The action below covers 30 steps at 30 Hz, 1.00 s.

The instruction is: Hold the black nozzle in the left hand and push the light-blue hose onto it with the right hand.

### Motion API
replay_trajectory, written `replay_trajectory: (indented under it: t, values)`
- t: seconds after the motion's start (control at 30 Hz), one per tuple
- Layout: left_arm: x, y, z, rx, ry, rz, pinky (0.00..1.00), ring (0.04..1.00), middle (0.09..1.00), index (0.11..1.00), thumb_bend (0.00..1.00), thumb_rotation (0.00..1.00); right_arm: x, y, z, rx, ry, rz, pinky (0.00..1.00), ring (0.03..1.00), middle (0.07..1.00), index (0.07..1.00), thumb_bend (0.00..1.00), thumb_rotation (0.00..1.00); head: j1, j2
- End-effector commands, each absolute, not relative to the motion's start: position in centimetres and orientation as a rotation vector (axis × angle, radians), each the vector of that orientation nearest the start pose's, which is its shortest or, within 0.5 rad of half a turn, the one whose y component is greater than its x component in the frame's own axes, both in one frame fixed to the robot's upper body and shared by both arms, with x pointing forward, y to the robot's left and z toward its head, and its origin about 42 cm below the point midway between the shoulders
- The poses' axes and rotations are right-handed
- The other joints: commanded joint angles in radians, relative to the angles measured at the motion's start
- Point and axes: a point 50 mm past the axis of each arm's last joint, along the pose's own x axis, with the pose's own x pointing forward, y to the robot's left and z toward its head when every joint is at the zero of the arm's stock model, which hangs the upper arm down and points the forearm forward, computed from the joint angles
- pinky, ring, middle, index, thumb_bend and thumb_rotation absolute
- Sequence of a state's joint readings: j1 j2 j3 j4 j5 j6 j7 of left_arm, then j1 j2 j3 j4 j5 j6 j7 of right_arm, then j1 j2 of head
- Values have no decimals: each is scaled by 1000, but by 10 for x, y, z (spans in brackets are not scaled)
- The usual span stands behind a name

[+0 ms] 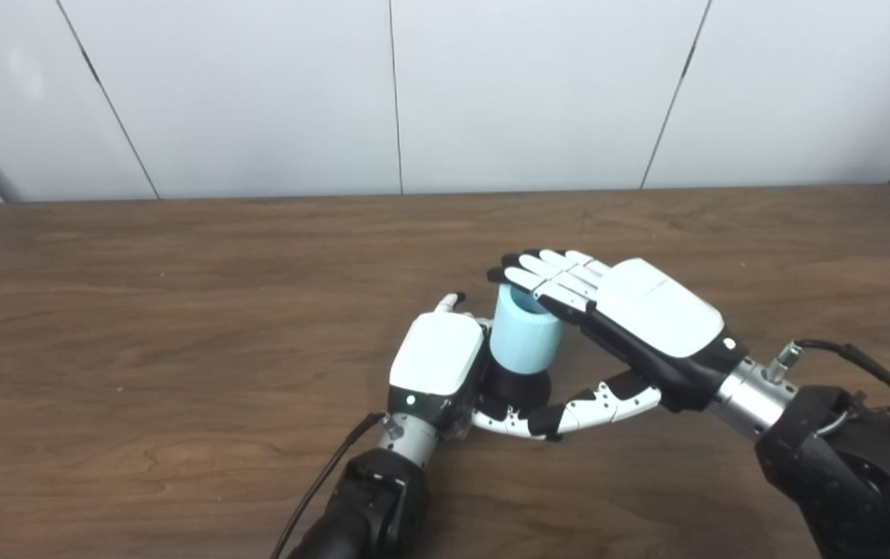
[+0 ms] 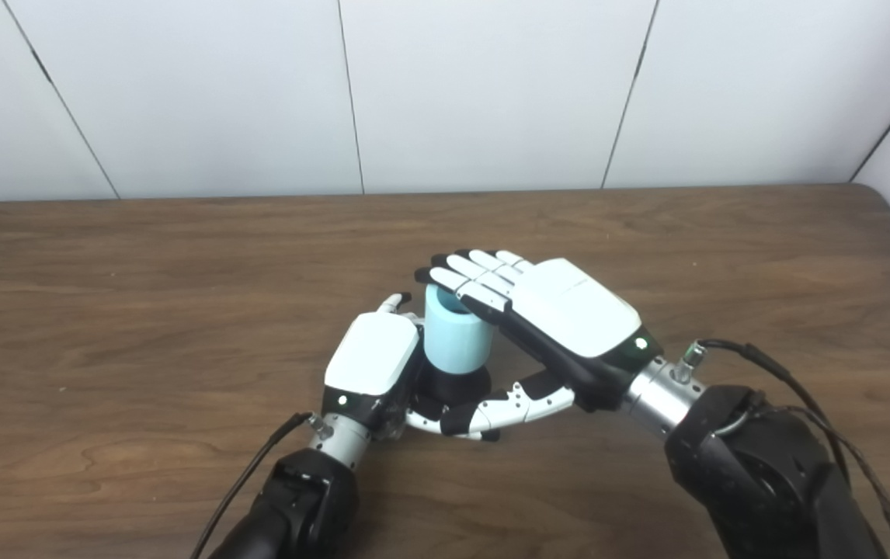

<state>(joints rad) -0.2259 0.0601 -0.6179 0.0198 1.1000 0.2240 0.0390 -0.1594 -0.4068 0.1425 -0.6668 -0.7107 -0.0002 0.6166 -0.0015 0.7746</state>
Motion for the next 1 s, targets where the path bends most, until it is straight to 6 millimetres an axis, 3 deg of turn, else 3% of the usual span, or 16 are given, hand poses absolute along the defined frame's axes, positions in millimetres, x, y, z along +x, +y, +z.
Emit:
replay_trajectory:
  t: [0.0,0.33,0.67,0.97]
  values:
    - [298,70,120,1259,-283,-396,916,627,514,472,523,0,259,-227,280,-1286,-522,510,974,961,958,926,617,1000,3,1]
    - [300,74,122,1273,-278,-403,918,635,525,467,521,0,258,-222,261,-1307,-495,552,977,961,958,922,619,1000,-1,4]
    - [301,73,125,1264,-281,-401,929,634,534,463,519,0,256,-214,239,-1307,-451,596,968,967,956,914,599,939,2,6]
    - [299,73,126,1259,-269,-406,928,632,539,460,518,0,254,-214,233,-1307,-425,620,961,945,943,910,604,951,4,10]
